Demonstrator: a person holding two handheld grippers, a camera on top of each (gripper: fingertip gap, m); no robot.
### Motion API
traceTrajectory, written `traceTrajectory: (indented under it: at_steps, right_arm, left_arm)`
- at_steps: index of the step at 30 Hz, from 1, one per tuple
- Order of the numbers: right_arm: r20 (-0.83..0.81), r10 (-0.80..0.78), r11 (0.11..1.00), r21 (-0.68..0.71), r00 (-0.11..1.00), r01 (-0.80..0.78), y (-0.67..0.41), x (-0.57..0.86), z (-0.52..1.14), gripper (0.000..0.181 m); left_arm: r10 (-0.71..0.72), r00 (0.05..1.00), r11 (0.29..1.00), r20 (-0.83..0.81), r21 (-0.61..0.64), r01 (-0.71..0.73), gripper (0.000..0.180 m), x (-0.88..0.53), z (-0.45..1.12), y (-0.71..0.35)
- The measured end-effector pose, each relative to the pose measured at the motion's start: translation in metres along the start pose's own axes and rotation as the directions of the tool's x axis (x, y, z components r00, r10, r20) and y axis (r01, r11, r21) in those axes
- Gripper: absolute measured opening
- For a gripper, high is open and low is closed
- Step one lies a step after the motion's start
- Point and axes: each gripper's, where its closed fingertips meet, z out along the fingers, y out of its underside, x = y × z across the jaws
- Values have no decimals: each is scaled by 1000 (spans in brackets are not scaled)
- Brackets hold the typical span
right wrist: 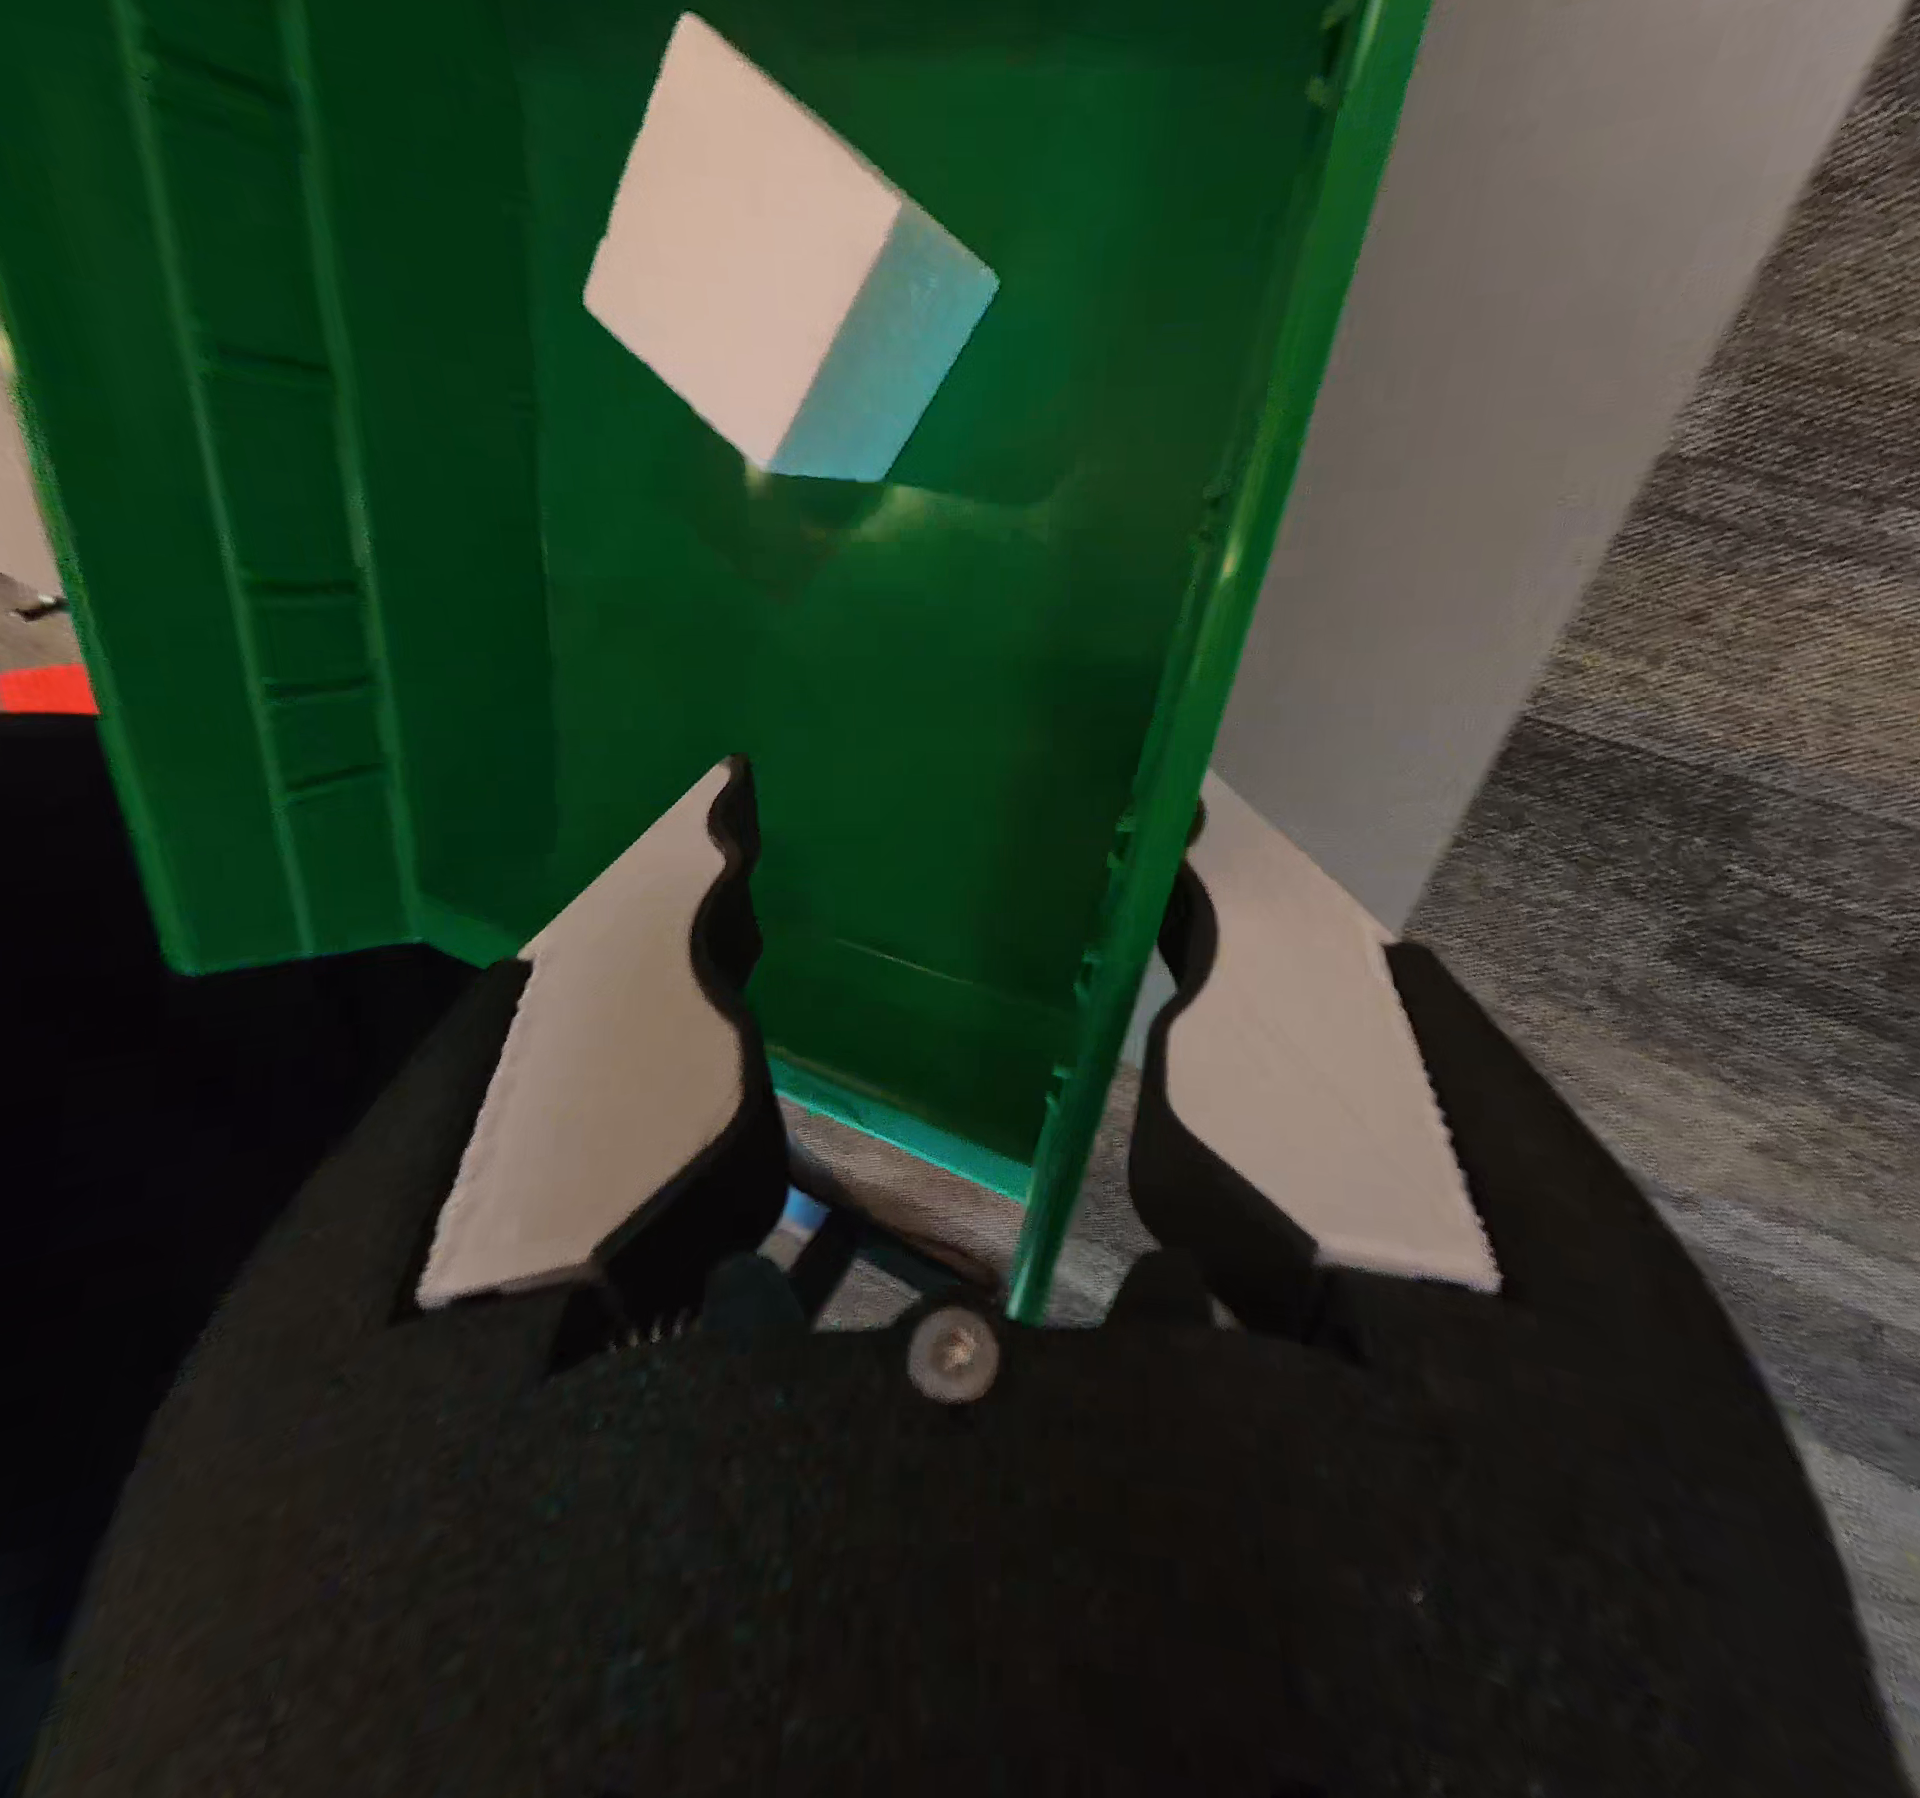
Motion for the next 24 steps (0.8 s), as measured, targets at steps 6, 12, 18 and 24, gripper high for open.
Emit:
traceTrajectory:
  at_steps: [6,12,18,24]
  right_arm:
    - [-131,41,999,-8,991,-42,5,-27,-1,55]
    - [-356,97,888,453,930,81,-85,-88,-85,58]
    - [145,-256,802,584,956,126,-127,-396,-5,51]
    - [683,-286,958,225,672,179,-64,-693,143,67]
  left_arm:
    - [-121,992,991,35,52,120,56,-15,-65,67]
    - [-103,993,980,-58,163,111,56,-15,-128,118]
    - [125,992,908,-5,403,-112,57,-48,-224,169]
    - [503,833,729,232,404,-553,56,-85,-332,211]
